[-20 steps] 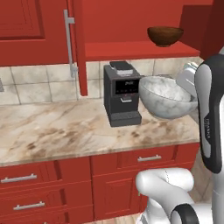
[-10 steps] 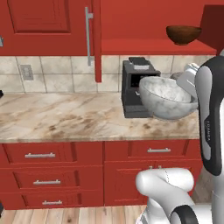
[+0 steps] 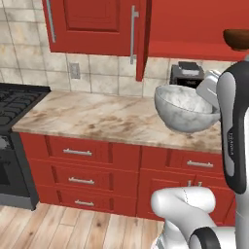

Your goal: Move the bowls from the cabinet to the plates on the dining table.

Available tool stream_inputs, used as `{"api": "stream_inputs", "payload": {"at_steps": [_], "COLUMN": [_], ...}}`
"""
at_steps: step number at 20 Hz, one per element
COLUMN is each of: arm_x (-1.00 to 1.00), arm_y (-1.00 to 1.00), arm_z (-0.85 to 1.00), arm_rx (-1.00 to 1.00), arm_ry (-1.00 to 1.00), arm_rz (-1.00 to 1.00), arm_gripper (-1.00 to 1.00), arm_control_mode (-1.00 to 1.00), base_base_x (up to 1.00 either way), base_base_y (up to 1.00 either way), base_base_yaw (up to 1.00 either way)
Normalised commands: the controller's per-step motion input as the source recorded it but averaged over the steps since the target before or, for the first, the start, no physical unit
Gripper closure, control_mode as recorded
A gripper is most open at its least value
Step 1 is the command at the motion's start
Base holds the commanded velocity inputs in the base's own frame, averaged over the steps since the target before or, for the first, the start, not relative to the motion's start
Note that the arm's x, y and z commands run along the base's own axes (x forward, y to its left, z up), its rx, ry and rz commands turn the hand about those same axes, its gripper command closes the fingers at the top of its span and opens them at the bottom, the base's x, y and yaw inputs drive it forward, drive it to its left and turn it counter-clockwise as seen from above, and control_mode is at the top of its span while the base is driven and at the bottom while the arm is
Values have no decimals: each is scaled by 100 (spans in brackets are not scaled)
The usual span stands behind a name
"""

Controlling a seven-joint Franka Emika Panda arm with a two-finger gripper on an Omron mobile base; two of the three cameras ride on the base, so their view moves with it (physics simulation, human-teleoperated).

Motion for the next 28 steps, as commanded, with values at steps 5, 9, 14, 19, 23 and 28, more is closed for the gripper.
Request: {"api": "stream_inputs", "payload": {"at_steps": [5,9,14,19,23,28], "arm_x": [0,0,0,0,0,0], "arm_y": [0,0,0,0,0,0], "arm_z": [0,0,0,0,0,0], "arm_rx": [0,0,0,0,0,0], "arm_ry": [0,0,0,0,0,0], "arm_rz": [0,0,0,0,0,0], "arm_gripper": [100,100,100,100,100,100], "arm_control_mode": [100,100,100,100,100,100], "base_base_x": [-32,-4,0,0,0,0], "base_base_y": [52,63,63,63,55,56], "base_base_yaw": [47,54,55,55,55,52]}}
